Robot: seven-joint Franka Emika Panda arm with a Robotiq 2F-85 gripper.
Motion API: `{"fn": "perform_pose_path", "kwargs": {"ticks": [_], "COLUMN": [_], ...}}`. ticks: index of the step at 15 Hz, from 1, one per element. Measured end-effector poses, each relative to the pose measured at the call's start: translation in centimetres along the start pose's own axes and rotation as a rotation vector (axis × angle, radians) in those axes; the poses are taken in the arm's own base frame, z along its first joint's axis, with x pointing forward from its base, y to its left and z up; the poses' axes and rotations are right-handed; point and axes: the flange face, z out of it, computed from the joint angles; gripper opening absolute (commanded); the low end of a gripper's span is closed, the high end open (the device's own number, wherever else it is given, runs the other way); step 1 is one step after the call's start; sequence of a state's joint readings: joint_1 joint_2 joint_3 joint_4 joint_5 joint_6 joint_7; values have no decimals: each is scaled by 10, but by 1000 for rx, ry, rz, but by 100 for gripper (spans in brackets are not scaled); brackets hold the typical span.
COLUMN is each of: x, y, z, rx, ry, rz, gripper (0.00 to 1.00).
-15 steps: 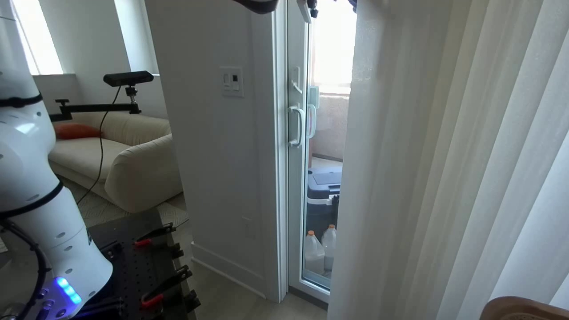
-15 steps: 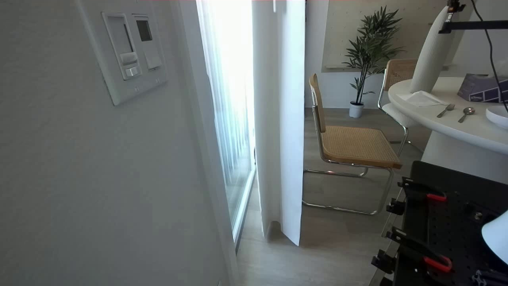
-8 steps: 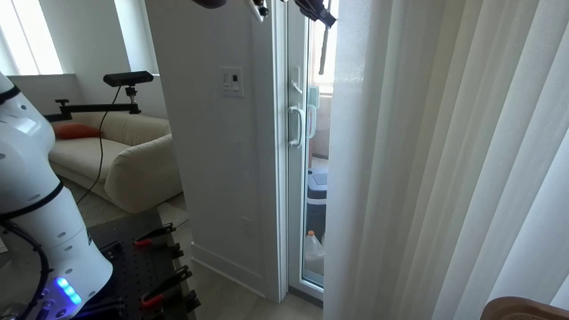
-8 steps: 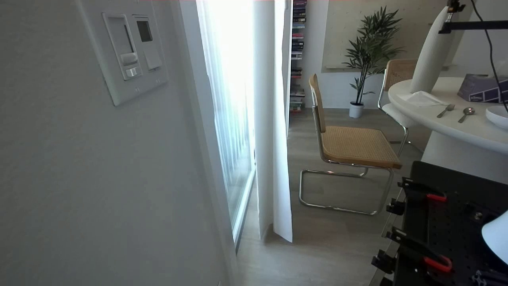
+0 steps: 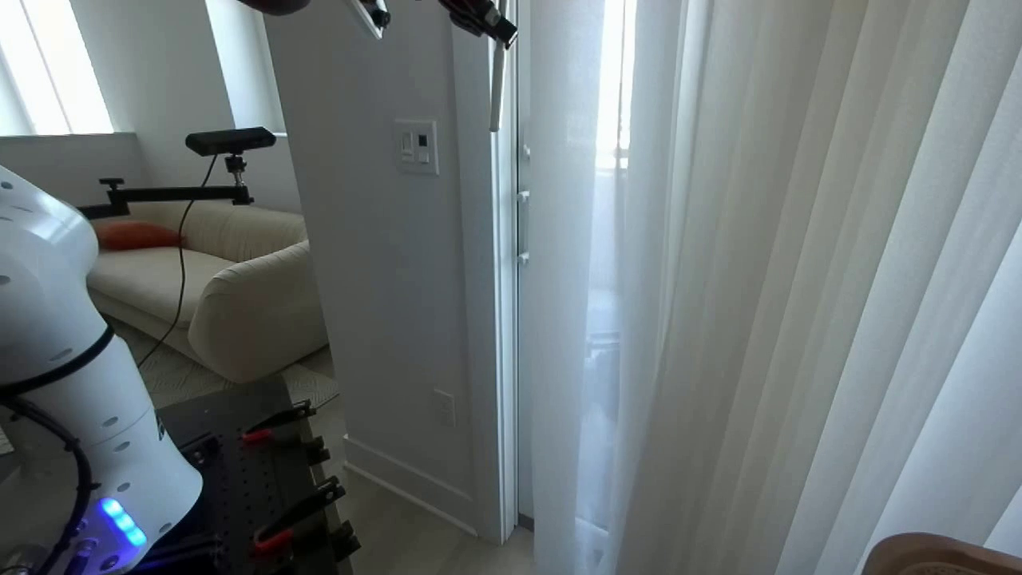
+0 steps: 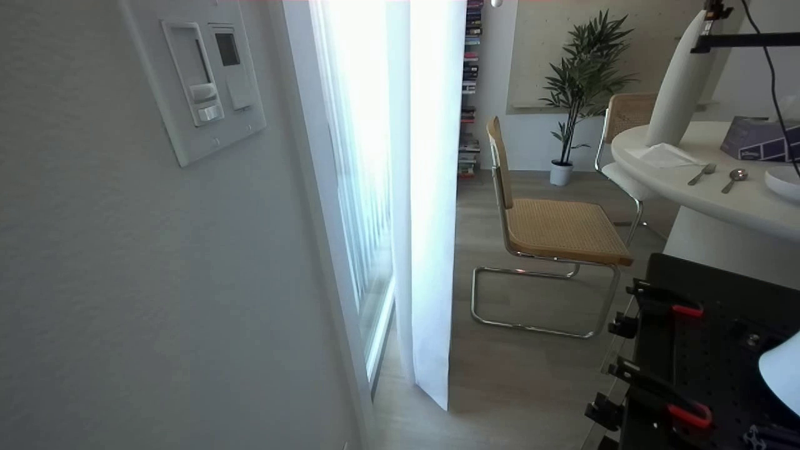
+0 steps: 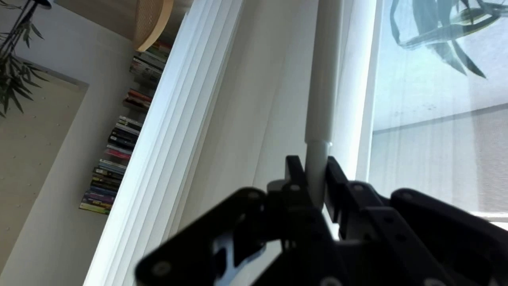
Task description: Close the curtain
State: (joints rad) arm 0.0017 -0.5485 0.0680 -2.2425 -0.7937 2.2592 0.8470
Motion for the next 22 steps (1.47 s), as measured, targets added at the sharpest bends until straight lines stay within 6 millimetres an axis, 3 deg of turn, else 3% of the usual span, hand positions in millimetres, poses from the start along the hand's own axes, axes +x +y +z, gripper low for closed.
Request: {"fn": "perform_pose_path", "kwargs": {"ticks": [4,13,17,22], "x": [-35,-128,-159,-187], "y": [-16,-99,-133,-156], "z": [-45,-172,-210,-245], "rx": [66,237,296,351], "ry": [48,190,259,311], "rz": [-43,-172,-200,-211], "gripper": [4,4,4,4]}}
